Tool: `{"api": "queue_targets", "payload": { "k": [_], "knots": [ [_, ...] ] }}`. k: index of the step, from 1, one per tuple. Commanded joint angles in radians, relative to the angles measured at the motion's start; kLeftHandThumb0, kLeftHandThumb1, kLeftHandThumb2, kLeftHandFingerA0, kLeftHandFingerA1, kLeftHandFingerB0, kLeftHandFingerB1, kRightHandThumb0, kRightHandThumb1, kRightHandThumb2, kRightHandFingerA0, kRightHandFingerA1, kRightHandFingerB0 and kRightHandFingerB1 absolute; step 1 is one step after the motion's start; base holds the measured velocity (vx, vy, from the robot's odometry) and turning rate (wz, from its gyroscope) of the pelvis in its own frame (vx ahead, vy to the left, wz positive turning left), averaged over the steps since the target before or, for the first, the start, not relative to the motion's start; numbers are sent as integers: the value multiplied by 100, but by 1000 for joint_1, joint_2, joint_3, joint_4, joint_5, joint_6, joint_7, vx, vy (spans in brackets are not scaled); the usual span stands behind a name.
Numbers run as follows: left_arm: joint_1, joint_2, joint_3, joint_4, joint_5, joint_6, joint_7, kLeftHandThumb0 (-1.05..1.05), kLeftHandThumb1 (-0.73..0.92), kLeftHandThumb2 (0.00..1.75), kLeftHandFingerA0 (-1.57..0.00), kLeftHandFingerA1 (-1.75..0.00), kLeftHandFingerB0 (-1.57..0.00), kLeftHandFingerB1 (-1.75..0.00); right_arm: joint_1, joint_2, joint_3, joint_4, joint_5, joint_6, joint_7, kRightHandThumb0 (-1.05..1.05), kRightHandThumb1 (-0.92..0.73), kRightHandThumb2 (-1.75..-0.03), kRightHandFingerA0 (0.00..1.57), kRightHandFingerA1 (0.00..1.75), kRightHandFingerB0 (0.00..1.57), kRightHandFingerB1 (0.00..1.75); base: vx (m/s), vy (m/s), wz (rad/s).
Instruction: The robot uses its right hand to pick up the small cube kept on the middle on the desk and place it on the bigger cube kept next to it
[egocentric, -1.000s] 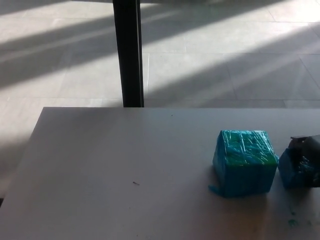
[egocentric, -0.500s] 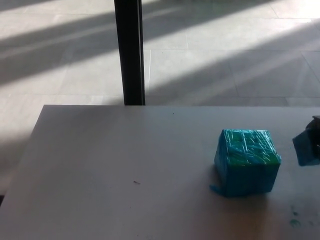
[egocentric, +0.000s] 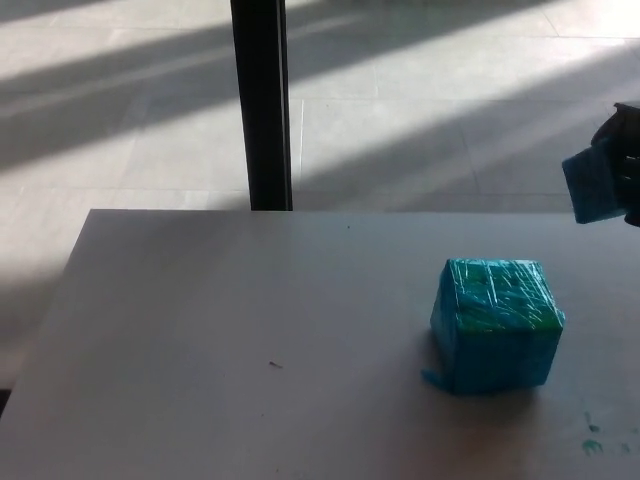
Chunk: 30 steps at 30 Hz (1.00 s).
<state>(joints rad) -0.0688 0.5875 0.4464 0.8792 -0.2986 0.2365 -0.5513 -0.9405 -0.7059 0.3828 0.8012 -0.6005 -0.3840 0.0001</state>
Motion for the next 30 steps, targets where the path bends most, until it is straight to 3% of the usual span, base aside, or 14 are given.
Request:
{"api": "queue_targets", "payload": {
  "k": [1, 2, 4, 9, 12, 17, 18, 20, 21, 22, 23, 27, 28, 30],
  "knots": [
    [15, 19, 7, 6, -5, -12, -9, -74, 83, 65, -30, -42, -22, -34, 17, 30, -45, -138, 174, 45, 325, -18, -62, -91, 92, 146, 90, 108, 0, 0, 0],
    [18, 18, 9, -2, -8, -5, -9, -73, 82, 65, -29, -41, -22, -34, 24, 37, -45, -148, 189, 46, 343, -17, -62, -91, 95, 140, 92, 98, 0, 0, 0],
    [15, 17, 14, -2, -14, 0, -10, -73, 82, 65, -29, -42, -22, -34, 32, 45, -46, -174, 208, 62, 379, -16, -61, -91, 94, 138, 92, 98, 0, 0, 0],
    [12, 16, 13, 3, -12, -4, -7, -73, 82, 65, -29, -43, -22, -34, 71, 68, -22, -258, 240, 121, 488, -19, -62, -94, 91, 150, 87, 119, 0, 0, 0],
    [11, 20, 13, 5, -10, -5, -5, -72, 83, 65, -29, -42, -22, -34, 80, 73, -19, -274, 238, 136, 511, -19, -60, -98, 90, 147, 87, 112, 0, 0, 0],
    [11, 20, 19, -5, -17, 6, -1, -74, 81, 64, -29, -44, -22, -35, 98, 71, -5, -297, 224, 111, 537, -19, -60, -99, 89, 150, 87, 116, 0, 0, 0],
    [12, 19, 20, -7, -18, 7, -1, -75, 64, 99, -22, -53, -14, -46, 100, 72, -4, -302, 224, 116, 545, -18, -60, -99, 88, 148, 87, 116, 0, 0, 0],
    [16, 20, 19, -11, -17, 6, -4, -75, 64, 99, -22, -53, -14, -46, 108, 74, -8, -315, 223, 127, 556, -18, -60, -99, 88, 148, 87, 116, 0, 0, 0],
    [16, 20, 20, -12, -19, 7, -6, -73, 82, 64, -27, -43, -19, -34, 113, 76, -6, -322, 221, 126, 560, -18, -60, -99, 88, 150, 87, 116, 0, 0, 0],
    [17, 19, 23, -12, -22, 5, -8, -74, 65, 98, -21, -53, -11, -45, 115, 76, -1, -336, 214, 138, 574, -18, -62, -97, 87, 151, 86, 114, 0, 0, 0],
    [17, 18, 23, -16, -22, 11, -2, -72, 82, 65, -26, -42, -18, -33, 117, 77, 7, -351, 205, 151, 587, -18, -62, -96, 84, 154, 83, 116, 0, 0, 0],
    [13, 19, 20, -7, -18, 1, -5, -74, 82, 65, -28, -44, -18, -33, 126, 78, 30, -354, 170, 110, 590, -21, -59, -97, 85, 154, 86, 111, 0, 0, 0],
    [12, 20, 21, -8, -18, 1, -6, -74, 64, 98, -22, -53, -11, -45, 128, 78, 31, -362, 164, 119, 595, -21, -60, -95, 86, 146, 87, 103, 0, 0, 0],
    [12, 23, 21, -9, -19, 4, -12, -74, 65, 98, -21, -52, -11, -45, 133, 82, 35, -368, 155, 127, 601, -21, -60, -95, 86, 146, 88, 102, 0, 0, 0]
  ]
}}
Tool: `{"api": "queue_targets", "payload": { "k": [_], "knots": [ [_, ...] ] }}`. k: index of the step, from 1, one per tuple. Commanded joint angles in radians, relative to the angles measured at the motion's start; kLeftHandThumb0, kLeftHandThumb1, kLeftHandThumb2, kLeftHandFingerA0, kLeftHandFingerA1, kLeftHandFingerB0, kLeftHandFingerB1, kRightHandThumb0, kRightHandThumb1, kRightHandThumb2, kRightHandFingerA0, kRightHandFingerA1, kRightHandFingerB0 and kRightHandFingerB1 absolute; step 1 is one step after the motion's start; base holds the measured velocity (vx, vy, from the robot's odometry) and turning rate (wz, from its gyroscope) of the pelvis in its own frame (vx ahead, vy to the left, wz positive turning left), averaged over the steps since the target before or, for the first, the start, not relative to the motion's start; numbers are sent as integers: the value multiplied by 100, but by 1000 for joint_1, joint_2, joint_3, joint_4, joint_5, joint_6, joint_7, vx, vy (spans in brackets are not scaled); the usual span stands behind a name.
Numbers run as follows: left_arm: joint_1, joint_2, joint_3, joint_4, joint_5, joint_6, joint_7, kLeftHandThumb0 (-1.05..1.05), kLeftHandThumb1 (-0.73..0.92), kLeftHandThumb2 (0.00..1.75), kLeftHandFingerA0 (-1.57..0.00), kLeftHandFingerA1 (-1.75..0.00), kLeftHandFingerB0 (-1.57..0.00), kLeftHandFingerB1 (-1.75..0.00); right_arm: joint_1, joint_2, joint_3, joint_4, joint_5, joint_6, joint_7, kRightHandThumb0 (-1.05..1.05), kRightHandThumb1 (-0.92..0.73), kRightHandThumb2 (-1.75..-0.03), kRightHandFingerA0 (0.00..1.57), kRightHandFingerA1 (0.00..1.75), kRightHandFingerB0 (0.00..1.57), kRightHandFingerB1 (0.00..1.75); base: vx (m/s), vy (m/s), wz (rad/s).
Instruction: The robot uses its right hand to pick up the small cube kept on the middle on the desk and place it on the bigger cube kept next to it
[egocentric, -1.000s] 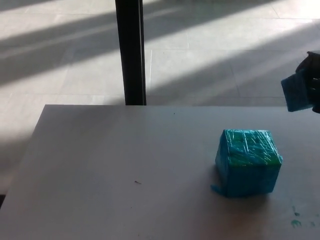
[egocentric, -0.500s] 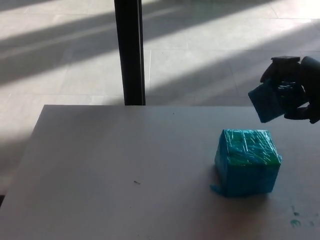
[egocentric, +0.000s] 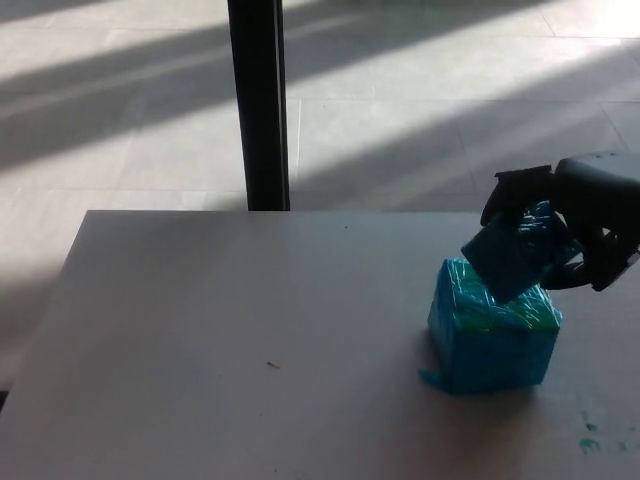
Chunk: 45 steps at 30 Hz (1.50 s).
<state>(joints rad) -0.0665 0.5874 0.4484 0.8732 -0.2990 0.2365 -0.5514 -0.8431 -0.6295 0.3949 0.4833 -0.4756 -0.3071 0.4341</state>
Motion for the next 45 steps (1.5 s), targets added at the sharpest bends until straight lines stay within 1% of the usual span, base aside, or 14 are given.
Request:
{"api": "queue_targets", "payload": {
  "k": [1, 7, 20, 25, 26, 28, 29, 30, 35, 36, 39, 40, 42, 45],
  "knots": [
    [7, 24, 19, 2, -19, 8, -11, -74, 82, 64, -26, -42, -18, -33, 44, 12, 29, -53, 18, 67, 165, -22, -59, -95, 84, 150, 85, 106, 0, 0, 0],
    [10, 20, 22, -5, -17, 8, -9, -75, 65, 99, -20, -52, -11, -45, 32, 49, 50, -4, -11, 75, 151, -23, -60, -87, 80, 158, 82, 115, 0, 0, 0],
    [12, 10, 20, -10, -18, 11, -11, -75, 82, 64, -26, -42, -19, -33, -14, 108, 79, 107, -86, 100, 75, -21, -57, -102, 88, 154, 87, 112, 0, 0, 0],
    [6, 8, 16, 7, -12, -2, -10, -76, 81, 65, -27, -42, -20, -33, -41, 106, 90, 122, -138, 136, 35, -30, -73, -69, 71, 148, 64, 64, 0, 0, 0],
    [6, 6, 18, 5, -16, 3, -8, -76, 64, 99, -21, -53, -13, -46, -49, 95, 103, 102, -159, 159, 67, -62, -60, -58, 14, 56, 0, 26, 0, 0, 0],
    [4, 5, 21, 7, -21, 4, -15, -74, 82, 65, -26, -43, -19, -33, -76, 67, 151, 57, -225, 205, 144, -85, -47, -79, 0, 5, 0, 4, 0, 0, 0],
    [6, 6, 21, 6, -22, 5, -19, -77, 63, 98, -20, -52, -12, -45, -88, 60, 166, 48, -236, 218, 186, -88, -50, -80, 0, 6, 0, 0, 0, 0, 0],
    [4, 6, 22, 11, -22, 3, -21, -76, 80, 64, -25, -42, -19, -33, -93, 57, 175, 40, -239, 232, 209, -87, -53, -82, 0, 13, 0, 0, 0, 0, 0],
    [5, 9, 20, 14, -19, -5, -20, -75, 81, 64, -27, -41, -19, -32, -101, 42, 173, -11, -213, 265, 288, -79, -49, -88, 0, 27, 0, 2, 0, 0, 0],
    [7, 10, 17, 13, -15, -10, -23, -77, 64, 99, -21, -51, -12, -44, -97, 41, 171, -24, -213, 268, 294, -83, -52, -89, 0, 23, 0, 0, 0, 0, 0],
    [5, 10, 19, 13, -18, -3, -21, -76, 81, 65, -28, -42, -19, -33, -86, 43, 170, -45, -219, 274, 293, -83, -53, -87, 0, 22, 0, 0, 0, 0, 0],
    [6, 10, 19, 15, -17, -7, -22, -77, 64, 100, -21, -52, -12, -44, -82, 48, 163, -53, -213, 287, 299, -81, -51, -87, 0, 21, 0, 0, 0, 0, 0],
    [9, 10, 16, 12, -15, -13, -27, -76, 82, 65, -27, -42, -19, -33, -79, 53, 158, -62, -211, 299, 306, -79, -51, -86, 0, 21, 0, 0, 0, 0, 0],
    [9, 10, 20, 9, -17, -4, -19, -76, 64, 99, -21, -52, -13, -45, -69, 57, 149, -100, -217, 313, 304, -79, -50, -87, 0, 25, 0, 1, 0, 0, 0]
  ]
}}
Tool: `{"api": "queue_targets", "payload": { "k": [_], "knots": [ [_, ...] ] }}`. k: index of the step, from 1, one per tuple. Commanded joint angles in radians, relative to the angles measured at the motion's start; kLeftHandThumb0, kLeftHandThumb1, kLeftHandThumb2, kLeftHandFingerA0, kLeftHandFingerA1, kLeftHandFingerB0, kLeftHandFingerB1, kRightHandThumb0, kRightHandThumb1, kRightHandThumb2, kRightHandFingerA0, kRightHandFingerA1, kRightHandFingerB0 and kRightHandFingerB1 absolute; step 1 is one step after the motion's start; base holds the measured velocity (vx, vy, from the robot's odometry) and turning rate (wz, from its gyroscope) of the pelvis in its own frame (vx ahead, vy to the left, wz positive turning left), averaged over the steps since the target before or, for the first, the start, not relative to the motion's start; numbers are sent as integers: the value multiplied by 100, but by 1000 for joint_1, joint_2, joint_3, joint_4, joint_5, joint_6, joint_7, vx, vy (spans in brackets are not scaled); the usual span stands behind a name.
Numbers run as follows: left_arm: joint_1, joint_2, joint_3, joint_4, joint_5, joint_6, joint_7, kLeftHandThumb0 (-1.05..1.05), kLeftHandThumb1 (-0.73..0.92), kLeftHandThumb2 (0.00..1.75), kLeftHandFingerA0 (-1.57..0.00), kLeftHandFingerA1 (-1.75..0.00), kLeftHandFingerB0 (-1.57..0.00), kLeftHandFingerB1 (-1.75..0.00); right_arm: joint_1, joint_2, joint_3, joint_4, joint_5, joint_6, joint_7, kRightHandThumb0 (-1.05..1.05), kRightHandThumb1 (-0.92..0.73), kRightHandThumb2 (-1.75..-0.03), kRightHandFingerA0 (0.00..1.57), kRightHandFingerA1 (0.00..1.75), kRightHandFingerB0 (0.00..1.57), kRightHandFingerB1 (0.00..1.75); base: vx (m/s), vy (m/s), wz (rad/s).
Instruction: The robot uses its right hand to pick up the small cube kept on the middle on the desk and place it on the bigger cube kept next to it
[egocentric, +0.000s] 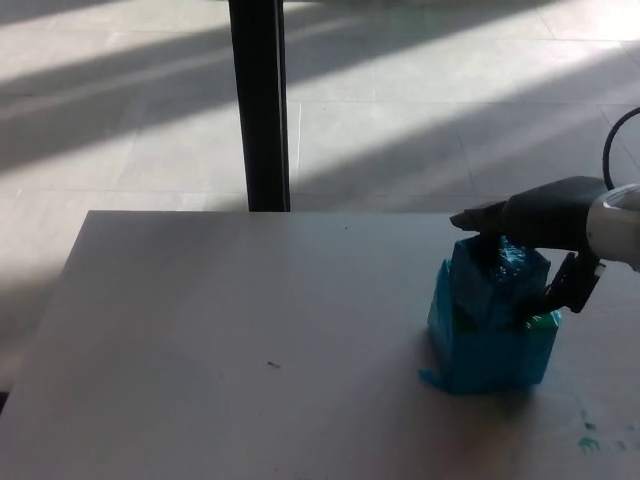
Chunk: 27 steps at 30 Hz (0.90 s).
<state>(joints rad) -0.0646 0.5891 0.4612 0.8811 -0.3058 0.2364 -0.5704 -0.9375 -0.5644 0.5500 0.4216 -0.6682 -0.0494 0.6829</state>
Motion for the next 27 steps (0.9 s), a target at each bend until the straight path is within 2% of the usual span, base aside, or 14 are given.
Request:
{"api": "queue_targets", "payload": {
  "k": [1, 2, 5, 8, 9, 13, 14, 15, 19, 21, 22, 23, 24, 27],
  "knots": [
    [11, 7, 7, -8, -10, -3, 2, -76, 64, 100, -21, -52, -12, -45, 26, -10, -9, -53, -23, 59, 62, -79, -49, -87, 0, 26, 0, 2, 0, 0, 0],
    [13, 6, 11, -12, -18, 4, -5, -74, 82, 65, -26, -42, -19, -33, 21, -12, -17, -67, -17, 60, 72, -80, -50, -88, 0, 23, 0, 0, 0, 0, 0],
    [13, 6, 16, -5, -20, 6, 3, -75, 63, 97, -21, -52, -14, -45, 15, -17, -53, -97, 14, 63, 85, -85, -54, -93, 0, 21, 0, 0, 0, 0, 0],
    [15, 8, 13, -8, -17, 4, -2, -75, 82, 64, -27, -42, -19, -33, 9, -16, -85, -94, 35, 58, 87, -88, -56, -93, 0, 21, 0, 0, 0, 0, 0],
    [20, 7, 9, -10, -12, -1, 2, -75, 65, 100, -22, -53, -12, -45, -8, -22, -122, -93, 71, 63, 102, -92, -57, -94, 0, 22, 0, 0, 0, 0, 0],
    [26, 3, 11, -6, -14, -8, 6, -76, 65, 99, -24, -53, -15, -46, -22, -24, -148, -102, 68, 69, 126, -91, -56, -94, 0, 23, 0, 0, 0, 0, 0],
    [26, 3, 13, -8, -18, 1, 6, -74, 82, 65, -29, -44, -21, -34, -36, -34, -170, -107, 81, 70, 135, -92, -58, -96, 0, 21, 0, 0, 0, 0, 0],
    [23, 2, 20, -3, -28, 9, -1, -74, 64, 99, -21, -53, -13, -46, -48, -42, -180, -109, 85, 71, 143, -95, -60, -95, 0, 21, 0, 0, 0, 0, 0],
    [27, 5, 16, 7, -22, -9, -7, -76, 64, 100, -21, -54, -12, -46, -84, -81, -237, -102, 132, 62, 179, -90, -54, -91, 0, 23, 0, 0, 0, 0, 0],
    [28, 4, 15, 5, -22, -8, -3, -76, 64, 100, -21, -54, -13, -46, -98, -100, -244, -101, 134, 66, 206, -90, -53, -92, 0, 24, 0, 0, 0, 0, 0],
    [29, 4, 18, 9, -23, -7, -1, -75, 82, 65, -27, -44, -20, -35, -101, -110, -250, -95, 145, 56, 212, -89, -51, -92, 0, 25, 0, 0, 0, 0, 0],
    [30, 3, 17, 8, -21, -9, 6, -76, 64, 100, -22, -53, -14, -46, -106, -125, -262, -91, 155, 52, 220, -89, -53, -94, 0, 24, 0, 0, 0, 0, 0],
    [34, 3, 16, 0, -20, -9, 4, -75, 82, 65, -27, -44, -20, -34, -113, -144, -273, -93, 162, 57, 236, -89, -52, -93, 0, 23, 0, 0, 0, 0, 0],
    [38, 9, 16, -3, -20, -7, 0, -74, 83, 65, -27, -43, -19, -34, -101, -219, -355, -89, 226, 53, 252, -87, -51, -91, 0, 17, 0, 0, 0, 0, 0]
  ]
}}
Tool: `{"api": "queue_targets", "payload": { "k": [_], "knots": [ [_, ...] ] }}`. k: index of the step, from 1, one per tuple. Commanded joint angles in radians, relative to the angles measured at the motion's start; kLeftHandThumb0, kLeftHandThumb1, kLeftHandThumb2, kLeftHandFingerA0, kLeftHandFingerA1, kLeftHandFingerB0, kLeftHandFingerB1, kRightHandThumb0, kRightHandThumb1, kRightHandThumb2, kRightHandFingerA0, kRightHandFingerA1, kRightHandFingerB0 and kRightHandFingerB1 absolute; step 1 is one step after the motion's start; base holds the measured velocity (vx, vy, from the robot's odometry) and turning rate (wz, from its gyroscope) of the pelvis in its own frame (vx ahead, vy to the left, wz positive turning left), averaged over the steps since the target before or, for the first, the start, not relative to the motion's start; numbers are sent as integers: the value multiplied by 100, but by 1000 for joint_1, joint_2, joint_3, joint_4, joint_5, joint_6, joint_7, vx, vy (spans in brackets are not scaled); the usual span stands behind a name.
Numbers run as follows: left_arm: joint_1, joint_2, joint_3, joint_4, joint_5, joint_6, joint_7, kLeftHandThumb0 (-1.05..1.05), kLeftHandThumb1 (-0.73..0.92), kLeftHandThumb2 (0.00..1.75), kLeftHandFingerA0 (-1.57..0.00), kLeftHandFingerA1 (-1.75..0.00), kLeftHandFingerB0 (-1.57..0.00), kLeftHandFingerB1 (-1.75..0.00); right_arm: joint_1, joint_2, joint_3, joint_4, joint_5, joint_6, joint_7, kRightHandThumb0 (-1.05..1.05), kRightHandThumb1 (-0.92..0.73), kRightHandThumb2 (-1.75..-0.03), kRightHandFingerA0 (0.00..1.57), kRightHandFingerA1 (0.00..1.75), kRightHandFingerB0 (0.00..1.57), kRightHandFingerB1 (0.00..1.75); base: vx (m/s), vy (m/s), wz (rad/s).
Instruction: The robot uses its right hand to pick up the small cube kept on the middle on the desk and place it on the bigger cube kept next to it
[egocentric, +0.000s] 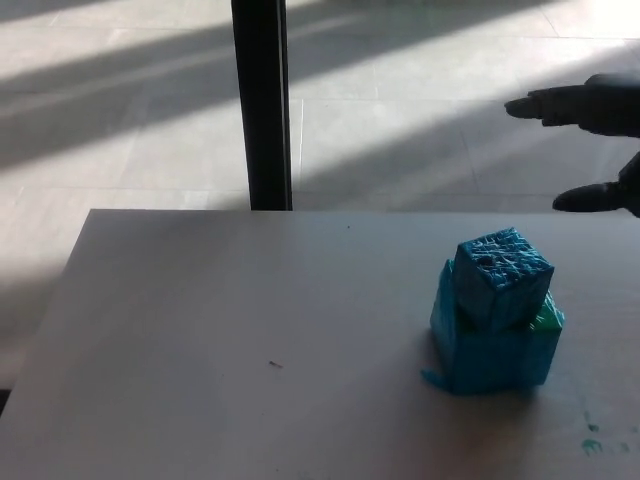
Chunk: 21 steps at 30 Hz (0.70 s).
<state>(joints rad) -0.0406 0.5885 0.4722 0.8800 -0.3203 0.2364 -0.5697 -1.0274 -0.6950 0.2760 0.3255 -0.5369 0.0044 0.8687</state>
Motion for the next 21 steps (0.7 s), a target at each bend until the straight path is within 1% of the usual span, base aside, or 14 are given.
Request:
{"api": "queue_targets", "payload": {
  "k": [1, 4, 5, 6, 7, 8, 9, 10, 12, 14, 15, 16, 18, 21],
  "knots": [
    [13, 11, 4, 3, -6, -7, -7, -75, 83, 65, -28, -43, -19, -34, -2, -123, -127, 25, 130, 0, 74, -94, -54, -92, 0, 12, 0, 0, 0, 0, 0],
    [17, 13, -1, 0, 0, -10, -4, -76, 65, 100, -22, -52, -12, -45, 24, -183, -227, 77, 197, 7, 79, -98, -57, -90, 0, 2, 0, 0, 0, 0, 0],
    [17, 13, -1, 1, 0, -11, -6, -75, 83, 65, -27, -42, -18, -33, 40, -197, -270, 90, 222, 24, 74, -90, -52, -85, 0, 0, 6, 11, 0, 0, 0],
    [17, 13, -2, 2, -1, -11, -10, -75, 66, 99, -21, -52, -12, -45, 84, -238, -365, 97, 268, 72, 64, -82, -48, -79, 0, 0, 9, 17, 0, 0, 0],
    [16, 13, -2, 2, 0, -10, -7, -74, 83, 65, -28, -42, -19, -33, 110, -257, -400, 86, 269, 84, 52, -87, -51, -84, 0, 0, 8, 29, 0, 0, 0],
    [15, 13, -3, 2, 1, -9, -3, -74, 83, 65, -28, -42, -19, -33, 137, -274, -430, 76, 266, 89, 36, -87, -51, -84, 0, 0, 8, 29, 0, 0, 0],
    [19, 12, 1, 3, -2, -10, -1, -74, 83, 65, -28, -42, -19, -33, 164, -279, -494, 98, 299, 87, 18, -71, -46, -82, 0, 15, 8, 33, 0, 0, 0],
    [13, 13, -6, 8, 8, -11, 10, -75, 65, 100, -23, -52, -14, -46, 198, -277, -569, 99, 314, 143, -17, -62, -60, -62, 4, 27, 20, 29, 0, 0, 0],
    [14, 13, -7, 3, 7, -13, 7, -75, 66, 100, -23, -53, -14, -46, 280, -273, -692, 104, 321, 145, -96, -60, -51, -87, 28, 54, 26, 48, 0, 0, 0],
    [15, 13, -8, 1, 8, -8, 7, -75, 66, 100, -23, -53, -14, -46, 338, -259, -793, 115, 355, 154, -125, -60, -51, -87, 28, 54, 26, 48, 0, 0, 0],
    [15, 13, -7, -1, 6, -5, 7, -75, 66, 100, -22, -53, -14, -46, 401, -240, -871, 127, 345, 146, -198, -48, -67, -59, 47, 46, 44, 39, 0, 0, 0],
    [13, 12, -2, 0, 1, -1, 11, -73, 83, 65, -30, -44, -21, -35, 473, -220, -956, 163, 344, 118, -274, -46, -66, -59, 50, 47, 45, 39, 0, 0, 0],
    [19, 11, -7, -13, 9, -5, 19, -75, 83, 65, -31, -44, -22, -34, 538, -203, -1024, 215, 364, 59, -321, -47, -64, -59, 53, 52, 48, 43, 0, 0, 0],
    [13, 7, 3, -1, -2, 0, 19, -75, 65, 100, -22, -53, -11, -45, 665, -146, -1145, 301, 401, 3, -425, -55, -64, -59, 60, 78, 59, 42, 0, 0, 0]
  ]
}}
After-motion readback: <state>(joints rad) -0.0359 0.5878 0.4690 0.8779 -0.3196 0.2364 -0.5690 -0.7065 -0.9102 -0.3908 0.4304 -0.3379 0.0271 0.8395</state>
